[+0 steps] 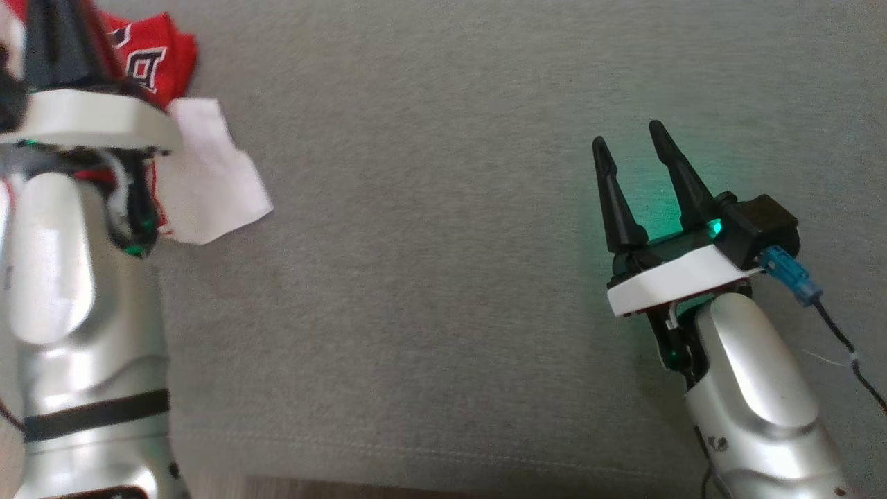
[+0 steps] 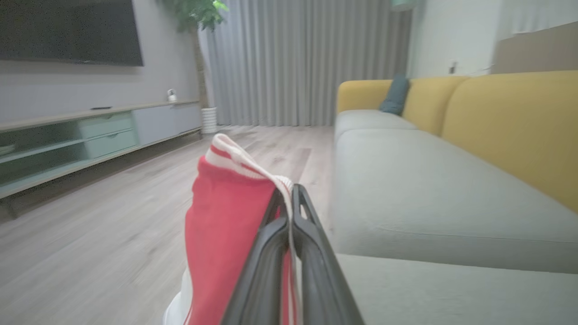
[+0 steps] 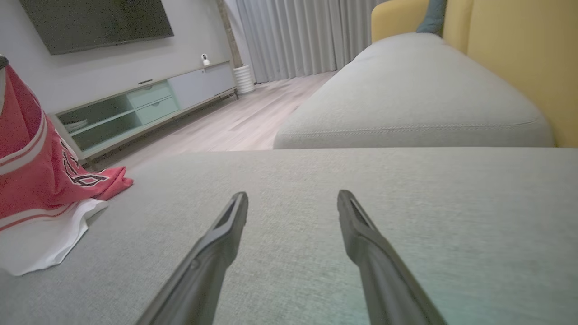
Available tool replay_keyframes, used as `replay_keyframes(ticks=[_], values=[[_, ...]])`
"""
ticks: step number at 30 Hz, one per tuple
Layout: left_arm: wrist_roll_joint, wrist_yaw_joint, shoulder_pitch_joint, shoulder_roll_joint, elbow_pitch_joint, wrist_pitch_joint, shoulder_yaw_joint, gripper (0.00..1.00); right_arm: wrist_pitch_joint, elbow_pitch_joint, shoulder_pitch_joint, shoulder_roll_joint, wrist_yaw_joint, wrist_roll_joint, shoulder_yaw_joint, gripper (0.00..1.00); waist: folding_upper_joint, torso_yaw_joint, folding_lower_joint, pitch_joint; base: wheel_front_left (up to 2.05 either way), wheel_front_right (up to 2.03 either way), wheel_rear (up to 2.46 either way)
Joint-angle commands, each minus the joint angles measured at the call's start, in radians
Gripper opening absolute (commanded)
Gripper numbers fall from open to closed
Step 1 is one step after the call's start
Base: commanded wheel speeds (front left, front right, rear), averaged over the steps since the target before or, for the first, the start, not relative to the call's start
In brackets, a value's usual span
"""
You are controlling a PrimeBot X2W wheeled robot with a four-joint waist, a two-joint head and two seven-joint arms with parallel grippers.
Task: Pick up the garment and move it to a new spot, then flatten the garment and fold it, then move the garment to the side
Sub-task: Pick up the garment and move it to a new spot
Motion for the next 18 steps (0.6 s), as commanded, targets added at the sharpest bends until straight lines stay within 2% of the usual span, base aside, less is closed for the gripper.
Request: replay_keyframes(ticks=[1,6,11,15,18], values=[[0.011,-0.005,-0.034,0.028,-0.046,-0.005,0.008,0.00,-0.010,-0.026,0.014,0.015,0.007,0.010,0.018,1.00,0.0000,-0.055,0.0000,-0.045,0.00,0.00,0.00],[0.022,-0.042,-0.041,-0.002,-0.079,-0.005,-0.089,0.00,-0.011,-0.040,0.034,0.026,0.007,0.046,0.017,1.00,0.0000,-0.174,0.0000,-0.090,0.00,0.00,0.00],[-0.004,-0.062,-0.041,-0.020,-0.071,-0.005,-0.192,0.00,-0.011,-0.056,0.053,0.027,0.007,0.114,0.060,1.00,0.0000,-0.310,0.0000,-0.127,0.00,0.00,0.00],[-0.048,-0.067,-0.042,-0.024,-0.047,-0.005,-0.294,0.00,-0.011,-0.061,0.060,0.028,0.007,0.150,0.097,1.00,0.0000,-0.415,0.0000,-0.142,0.00,0.00,0.00],[-0.122,-0.051,-0.048,-0.025,-0.035,-0.005,-0.390,0.00,-0.011,-0.064,0.065,0.028,0.007,0.174,0.117,1.00,0.0000,-0.481,0.0000,-0.150,0.00,0.00,0.00]])
